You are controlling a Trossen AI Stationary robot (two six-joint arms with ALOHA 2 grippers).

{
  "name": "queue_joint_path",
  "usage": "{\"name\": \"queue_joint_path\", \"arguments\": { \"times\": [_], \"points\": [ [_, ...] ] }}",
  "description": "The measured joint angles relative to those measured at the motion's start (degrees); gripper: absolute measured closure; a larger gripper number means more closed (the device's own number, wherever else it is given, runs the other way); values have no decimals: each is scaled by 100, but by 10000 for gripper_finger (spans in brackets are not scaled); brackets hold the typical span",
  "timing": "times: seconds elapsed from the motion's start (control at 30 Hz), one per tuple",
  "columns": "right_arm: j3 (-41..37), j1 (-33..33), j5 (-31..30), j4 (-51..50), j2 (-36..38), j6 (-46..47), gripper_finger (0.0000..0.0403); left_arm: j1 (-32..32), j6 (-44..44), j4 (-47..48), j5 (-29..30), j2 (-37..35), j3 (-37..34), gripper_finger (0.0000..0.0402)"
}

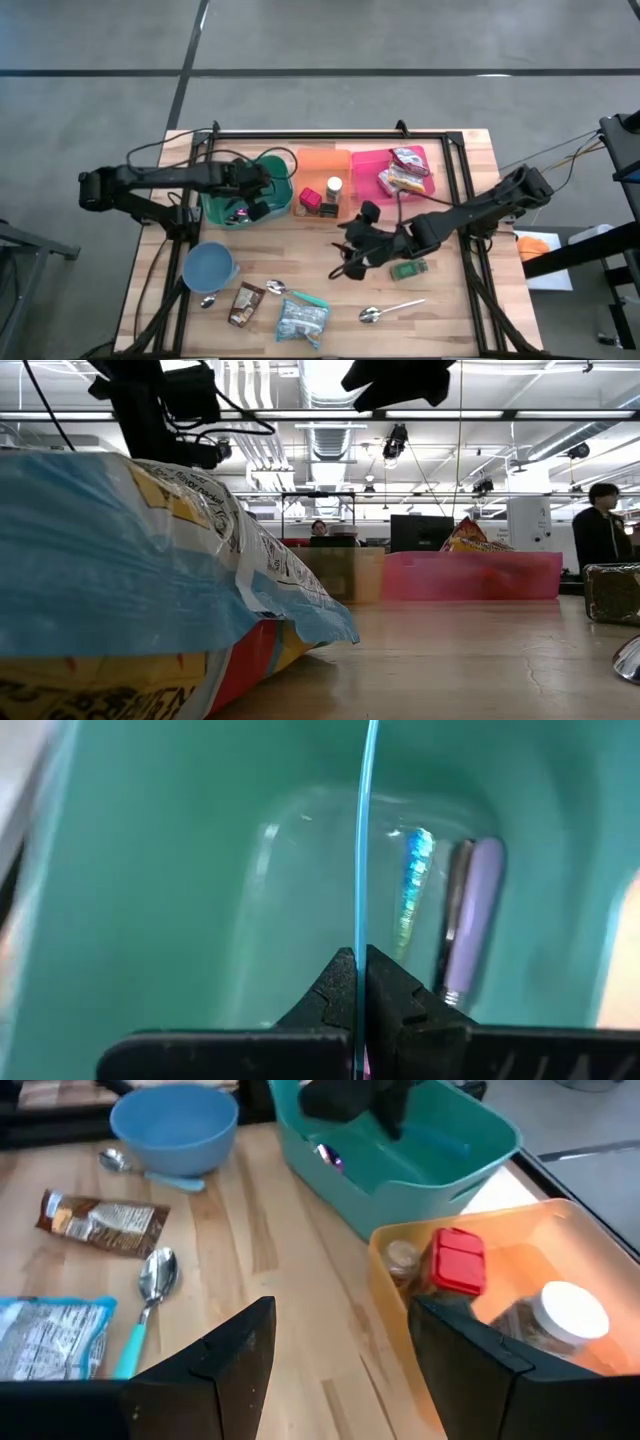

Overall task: Pick & Place Food Item
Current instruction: Put the black spoon into the green bin

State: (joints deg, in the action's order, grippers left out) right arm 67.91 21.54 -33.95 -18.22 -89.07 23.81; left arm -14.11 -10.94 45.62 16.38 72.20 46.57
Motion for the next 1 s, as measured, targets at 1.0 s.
{"name": "queue_joint_path", "arguments": {
  "times": [1.0],
  "points": [
    [-1192, 58, -180, 1025, 1020, 260, 177, -24, -574, -1634, -999, 2, -1638, 401]
  ]
}}
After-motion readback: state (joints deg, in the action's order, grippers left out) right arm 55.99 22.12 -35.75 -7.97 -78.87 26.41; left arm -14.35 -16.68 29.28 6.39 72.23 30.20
